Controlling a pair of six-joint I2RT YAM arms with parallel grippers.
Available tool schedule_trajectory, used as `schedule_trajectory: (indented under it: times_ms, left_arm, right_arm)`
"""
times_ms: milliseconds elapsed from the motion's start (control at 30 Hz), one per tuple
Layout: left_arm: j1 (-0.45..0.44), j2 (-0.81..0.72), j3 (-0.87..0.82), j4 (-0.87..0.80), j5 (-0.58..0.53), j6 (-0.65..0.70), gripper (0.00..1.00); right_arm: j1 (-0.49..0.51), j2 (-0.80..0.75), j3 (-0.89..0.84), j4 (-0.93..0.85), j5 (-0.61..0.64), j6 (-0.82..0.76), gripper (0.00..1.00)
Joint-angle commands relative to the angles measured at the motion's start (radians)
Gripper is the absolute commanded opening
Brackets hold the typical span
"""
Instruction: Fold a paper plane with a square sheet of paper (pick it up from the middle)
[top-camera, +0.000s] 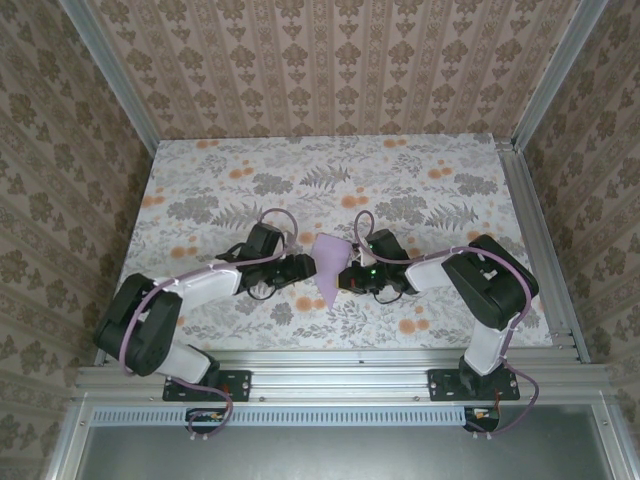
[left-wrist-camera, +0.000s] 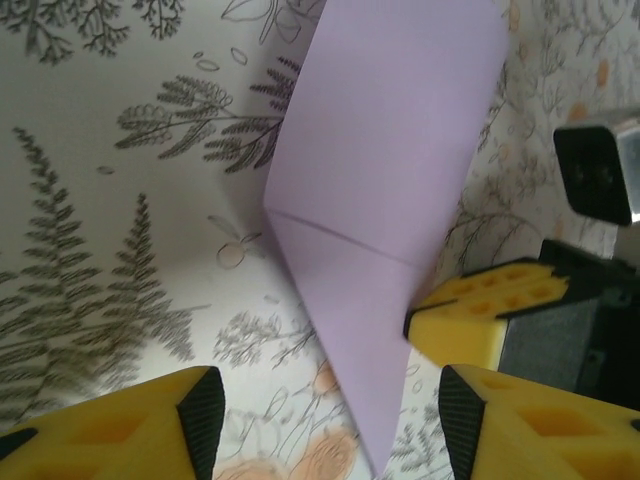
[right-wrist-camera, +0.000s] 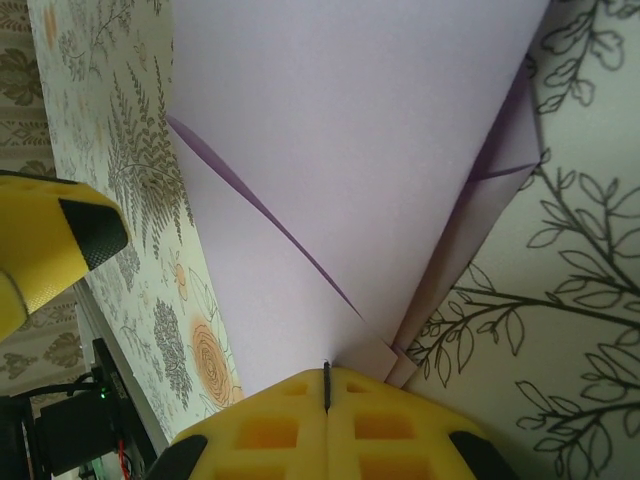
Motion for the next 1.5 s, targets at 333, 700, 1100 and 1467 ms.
schedule_trajectory:
  times_ms: [333,700,1100,1467]
  left_arm:
    - [-0.022,0.142,0.009,0.216,-0.06,-0.152,0.49]
    - [-0.023,0.179,0.052,0.239,-0.032,-0.148,0.35]
    - [-0.024,0.159,0.094,0.081,-0.044,-0.059,0.13]
    - [-0.047,0.169,0.175,-0.107,-0.1,0.077,0.03]
  right_arm:
    - [-0.021,0.04,-0.043,-0.135,0.08,-0.027,0.0]
    - [-0.021,0.044,-0.026,-0.156,0.076,-0.032,0.0]
    - [-0.021,0.016,0.001,-0.194,0.079,-0.038,0.0]
    - [-0.021,-0.005,0.068,-0.252,0.093,-0.05,0.0]
